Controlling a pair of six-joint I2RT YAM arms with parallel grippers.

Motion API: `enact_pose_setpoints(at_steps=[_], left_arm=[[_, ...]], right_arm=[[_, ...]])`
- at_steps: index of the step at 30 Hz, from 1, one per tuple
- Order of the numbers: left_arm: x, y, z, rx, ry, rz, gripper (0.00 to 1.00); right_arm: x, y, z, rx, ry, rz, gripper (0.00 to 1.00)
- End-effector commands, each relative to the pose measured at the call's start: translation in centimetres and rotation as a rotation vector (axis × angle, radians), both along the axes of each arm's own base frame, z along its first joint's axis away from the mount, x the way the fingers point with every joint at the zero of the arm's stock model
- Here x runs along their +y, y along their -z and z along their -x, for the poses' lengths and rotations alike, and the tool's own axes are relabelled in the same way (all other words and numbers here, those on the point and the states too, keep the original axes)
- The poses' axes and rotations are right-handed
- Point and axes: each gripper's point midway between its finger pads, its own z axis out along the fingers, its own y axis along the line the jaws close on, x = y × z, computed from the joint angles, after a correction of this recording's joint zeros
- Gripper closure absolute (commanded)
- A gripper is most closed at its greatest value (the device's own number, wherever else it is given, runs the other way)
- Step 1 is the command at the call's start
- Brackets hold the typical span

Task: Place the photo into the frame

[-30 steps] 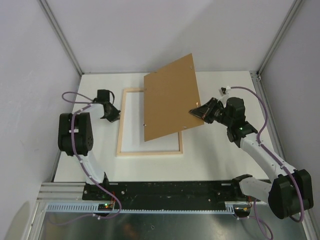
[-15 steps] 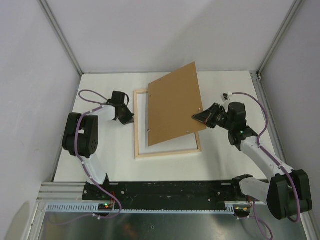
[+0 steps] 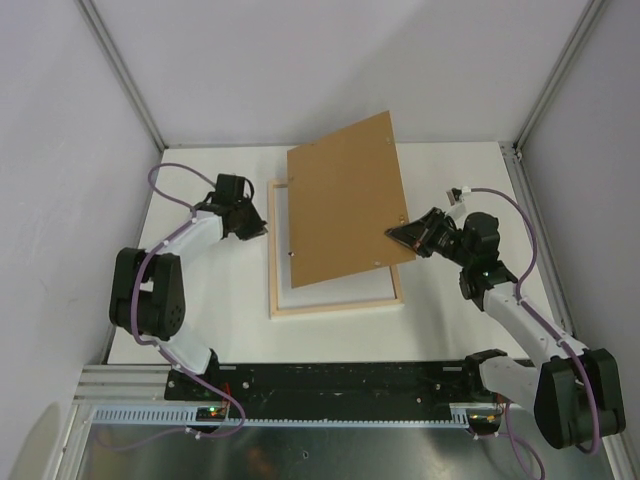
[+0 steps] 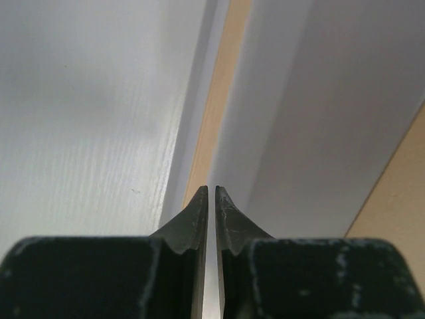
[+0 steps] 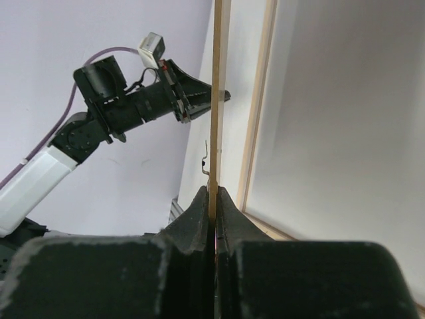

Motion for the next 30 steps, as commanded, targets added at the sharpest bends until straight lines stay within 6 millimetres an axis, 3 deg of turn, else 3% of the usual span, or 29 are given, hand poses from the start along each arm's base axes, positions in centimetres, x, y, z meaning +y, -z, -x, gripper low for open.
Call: enact_pose_setpoints(at_steps=[1,16,30], left_arm=[[-1.4,-1.8,0.7,-0.036,0.068,0.007,0.89],[-1.6,-0.2,1.0,0.008,0.085,0.005,0.95],[-1.9,2.7,1.3,0.087,0.091,0.006,0.98]], right_arm=[[0.2,-5.8,-0.1,-0.221,-0.029,-0.112,1.00],[0.6,0.4,-0.1,-0.087,-0.060,-0.120,1.00],[1.8,3.8,-0.4,-0.027,-0.083,-0.117,1.00]])
